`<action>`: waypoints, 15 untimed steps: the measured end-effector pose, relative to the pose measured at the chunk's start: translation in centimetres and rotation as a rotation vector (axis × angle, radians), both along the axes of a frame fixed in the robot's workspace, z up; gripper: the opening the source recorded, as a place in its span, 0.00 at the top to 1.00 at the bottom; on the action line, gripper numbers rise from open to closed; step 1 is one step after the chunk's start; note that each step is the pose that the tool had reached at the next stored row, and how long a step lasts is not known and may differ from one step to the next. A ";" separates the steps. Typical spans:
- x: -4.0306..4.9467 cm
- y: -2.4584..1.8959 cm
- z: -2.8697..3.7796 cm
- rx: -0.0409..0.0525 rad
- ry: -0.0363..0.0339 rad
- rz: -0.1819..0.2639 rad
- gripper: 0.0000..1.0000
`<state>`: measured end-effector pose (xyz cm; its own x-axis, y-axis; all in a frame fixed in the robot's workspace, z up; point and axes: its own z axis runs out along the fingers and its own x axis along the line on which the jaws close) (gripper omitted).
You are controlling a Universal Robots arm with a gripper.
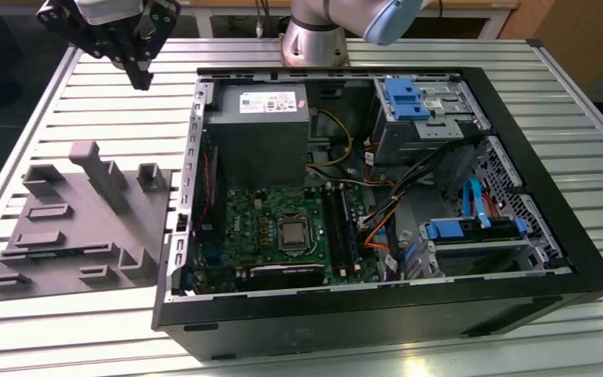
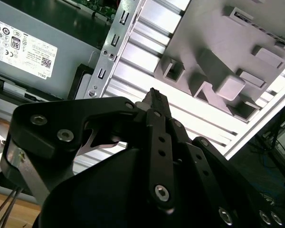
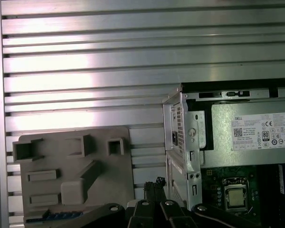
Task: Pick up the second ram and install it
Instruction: 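Reach for the second ram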
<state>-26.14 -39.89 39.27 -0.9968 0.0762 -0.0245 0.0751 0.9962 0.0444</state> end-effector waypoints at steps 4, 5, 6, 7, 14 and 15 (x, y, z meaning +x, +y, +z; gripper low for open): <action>-0.12 0.00 0.00 0.0000 0.0000 0.000 0.89; -0.16 0.00 0.00 0.0000 0.0000 0.000 0.89; -0.19 0.00 0.00 0.0000 0.0001 0.000 0.89; -0.22 0.00 0.00 0.0000 0.0000 0.000 0.89; -0.41 0.00 0.00 0.0000 0.0000 0.000 0.89; -0.43 0.00 0.00 0.0000 0.0000 0.000 0.89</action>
<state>-26.57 -39.89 39.27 -0.9968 0.0762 -0.0245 0.0750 0.9962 0.0444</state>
